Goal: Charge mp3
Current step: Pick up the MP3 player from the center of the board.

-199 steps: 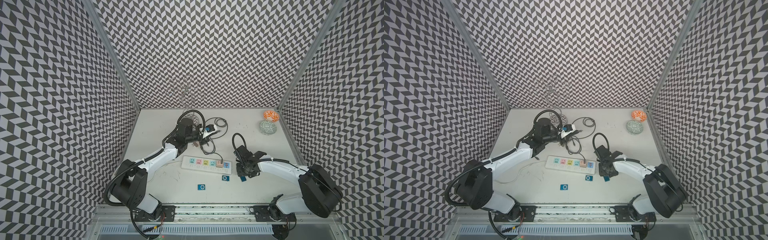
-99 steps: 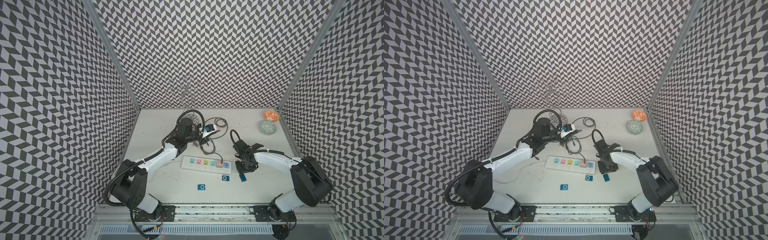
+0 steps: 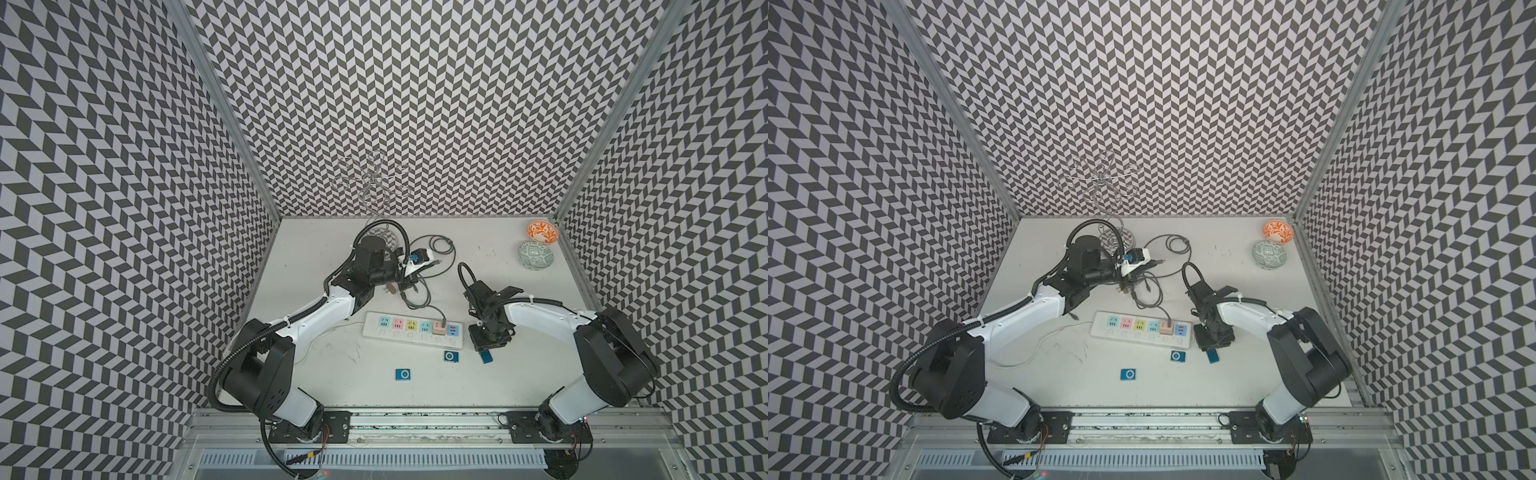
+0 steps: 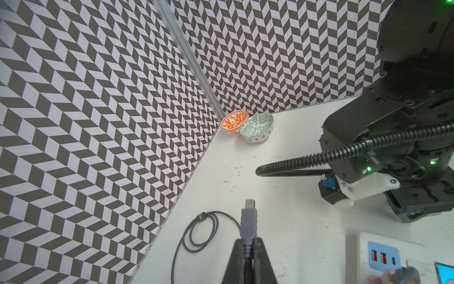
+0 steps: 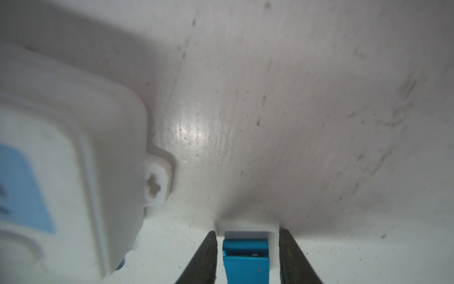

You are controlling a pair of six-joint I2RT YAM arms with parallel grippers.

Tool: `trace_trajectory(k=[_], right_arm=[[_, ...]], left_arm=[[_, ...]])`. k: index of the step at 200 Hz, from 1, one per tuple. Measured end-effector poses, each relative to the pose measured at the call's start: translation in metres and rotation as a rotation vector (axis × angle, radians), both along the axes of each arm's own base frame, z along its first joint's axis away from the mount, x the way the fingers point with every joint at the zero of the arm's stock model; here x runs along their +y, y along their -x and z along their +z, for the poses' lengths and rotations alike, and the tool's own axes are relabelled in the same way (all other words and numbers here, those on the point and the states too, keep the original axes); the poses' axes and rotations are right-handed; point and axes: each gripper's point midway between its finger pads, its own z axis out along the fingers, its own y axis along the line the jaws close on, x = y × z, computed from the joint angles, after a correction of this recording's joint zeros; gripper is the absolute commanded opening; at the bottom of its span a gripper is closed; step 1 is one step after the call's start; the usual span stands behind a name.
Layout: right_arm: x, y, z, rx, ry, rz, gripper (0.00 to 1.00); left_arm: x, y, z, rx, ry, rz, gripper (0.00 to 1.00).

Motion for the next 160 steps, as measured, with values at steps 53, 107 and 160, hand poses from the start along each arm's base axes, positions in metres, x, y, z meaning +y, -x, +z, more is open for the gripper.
trace_trajectory(k=[53,107,160], right_arm=[[-0.0017,0.001,-0.0011,0.005,0.01,0.0,0.34],[-0.0013,0.0019,-0.0011,0.012,0.008,-0.005,0.4],[-0.0023,0.004,-0.0012,0.021,0.015,-0.027,0.38]], left_arm=[[0.0,0.0,0.0002,-0.001,0.0,0.0,0.0],[0.0001,0.0,0.0001,0.0,0.0,0.0,0.0],[0.0,0.0001,0.0001,0.0,0.0,0.0,0.0]])
